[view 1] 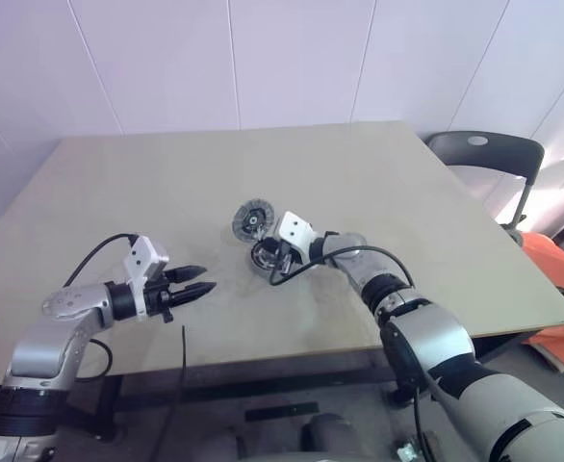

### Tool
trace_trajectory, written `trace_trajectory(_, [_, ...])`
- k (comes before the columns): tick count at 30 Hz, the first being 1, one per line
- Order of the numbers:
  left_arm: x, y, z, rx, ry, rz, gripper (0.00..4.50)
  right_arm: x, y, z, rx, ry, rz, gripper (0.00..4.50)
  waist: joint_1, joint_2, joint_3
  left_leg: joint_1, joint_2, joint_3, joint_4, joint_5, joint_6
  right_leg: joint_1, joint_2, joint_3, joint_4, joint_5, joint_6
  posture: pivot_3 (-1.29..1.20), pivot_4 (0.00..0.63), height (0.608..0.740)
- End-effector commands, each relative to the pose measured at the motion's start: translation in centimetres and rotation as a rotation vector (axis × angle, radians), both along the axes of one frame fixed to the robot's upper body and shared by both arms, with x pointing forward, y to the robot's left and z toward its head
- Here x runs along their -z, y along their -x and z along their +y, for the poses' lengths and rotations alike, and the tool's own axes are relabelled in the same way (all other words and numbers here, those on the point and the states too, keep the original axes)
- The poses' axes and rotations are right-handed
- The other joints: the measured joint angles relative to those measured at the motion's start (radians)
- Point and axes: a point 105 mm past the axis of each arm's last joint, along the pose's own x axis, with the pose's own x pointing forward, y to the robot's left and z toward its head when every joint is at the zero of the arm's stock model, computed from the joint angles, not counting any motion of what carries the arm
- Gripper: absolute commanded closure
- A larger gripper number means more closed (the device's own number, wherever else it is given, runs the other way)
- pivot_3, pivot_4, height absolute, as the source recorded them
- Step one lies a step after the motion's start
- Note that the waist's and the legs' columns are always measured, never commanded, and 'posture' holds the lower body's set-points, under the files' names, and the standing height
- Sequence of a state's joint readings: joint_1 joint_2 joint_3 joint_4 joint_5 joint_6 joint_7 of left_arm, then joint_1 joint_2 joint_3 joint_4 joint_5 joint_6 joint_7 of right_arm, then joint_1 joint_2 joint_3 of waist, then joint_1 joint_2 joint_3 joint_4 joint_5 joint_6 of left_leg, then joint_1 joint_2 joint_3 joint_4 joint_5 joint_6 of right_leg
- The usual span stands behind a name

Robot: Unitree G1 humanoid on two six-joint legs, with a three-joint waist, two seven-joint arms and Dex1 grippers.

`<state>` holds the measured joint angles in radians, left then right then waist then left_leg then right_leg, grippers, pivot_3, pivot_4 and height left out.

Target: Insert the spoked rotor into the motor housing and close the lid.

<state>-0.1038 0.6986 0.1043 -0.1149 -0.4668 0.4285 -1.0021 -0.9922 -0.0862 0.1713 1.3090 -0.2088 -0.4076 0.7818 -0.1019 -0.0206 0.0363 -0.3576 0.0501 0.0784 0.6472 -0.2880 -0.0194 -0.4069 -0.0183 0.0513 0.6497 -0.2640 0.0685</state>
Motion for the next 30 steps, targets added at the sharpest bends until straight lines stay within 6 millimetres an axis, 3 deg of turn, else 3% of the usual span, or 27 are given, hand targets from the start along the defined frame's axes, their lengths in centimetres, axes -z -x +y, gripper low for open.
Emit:
trace_trajectory(1, [-1.2,0.0,0.0,0.001,0.008,-0.045,2.41,0.5,0.1,-0.3,0.002,0.020,0.011,4.50,0.000,0.000,0.000,0.000,0.000,0.000,0.000,0.000,0.000,0.001,0.000,0.000,0.000,0.000,0.000,0.00,0.000,0.740])
trace_trajectory(6, [-1.2,-0.1,-0.1,-0.004,0.011,-0.045,2.41,0.3,0.0,-0.4,0.009,0.004,0.006,4.50,0.001,0.000,0.000,0.001,0.000,0.000,0.001,0.000,0.000,0.002,0.000,0.000,0.000,0.000,0.000,0.00,0.000,0.740])
trace_trajectory(11, [-1.2,-0.2,0.0,-0.002,0.011,-0.044,2.41,-3.2,-0.2,0.7,-0.015,-0.259,0.063,4.50,0.001,0.000,0.000,0.000,0.000,-0.001,0.000,0.000,0.000,0.001,0.000,0.000,0.000,0.000,0.000,0.00,0.000,0.740])
trace_trajectory(14, [-1.2,-0.2,-0.1,0.002,0.014,-0.042,2.41,-3.9,-0.2,0.8,-0.026,-0.303,0.070,4.50,-0.001,0.000,0.000,0.000,0.000,-0.001,0.000,0.000,0.000,0.001,0.001,0.000,0.000,0.000,0.000,0.00,0.000,0.740])
trace_trajectory(20, [-1.1,-0.4,-0.3,0.005,0.014,-0.041,2.41,-1.8,0.0,0.6,-0.016,-0.156,0.035,4.50,-0.001,0.000,0.000,0.000,0.000,-0.001,0.000,0.000,0.000,0.001,0.001,0.000,0.000,0.000,0.000,0.00,0.000,0.740])
trace_trajectory(24, [-1.2,-0.4,-0.4,0.006,0.015,-0.045,2.41,0.2,0.3,-0.2,-0.044,0.085,-0.141,4.50,-0.001,0.000,0.000,0.000,0.000,0.000,0.000,0.000,0.000,0.000,0.000,0.000,0.000,0.000,0.000,0.00,0.000,0.740])
trace_trajectory(30, [-1.2,-0.4,-0.4,0.006,0.015,-0.042,2.41,0.0,0.4,0.0,-0.017,-0.018,-0.064,4.50,0.001,0.000,0.000,0.002,0.000,0.000,0.002,0.000,0.000,0.002,0.000,0.000,0.001,0.000,0.000,0.00,0.000,0.740])
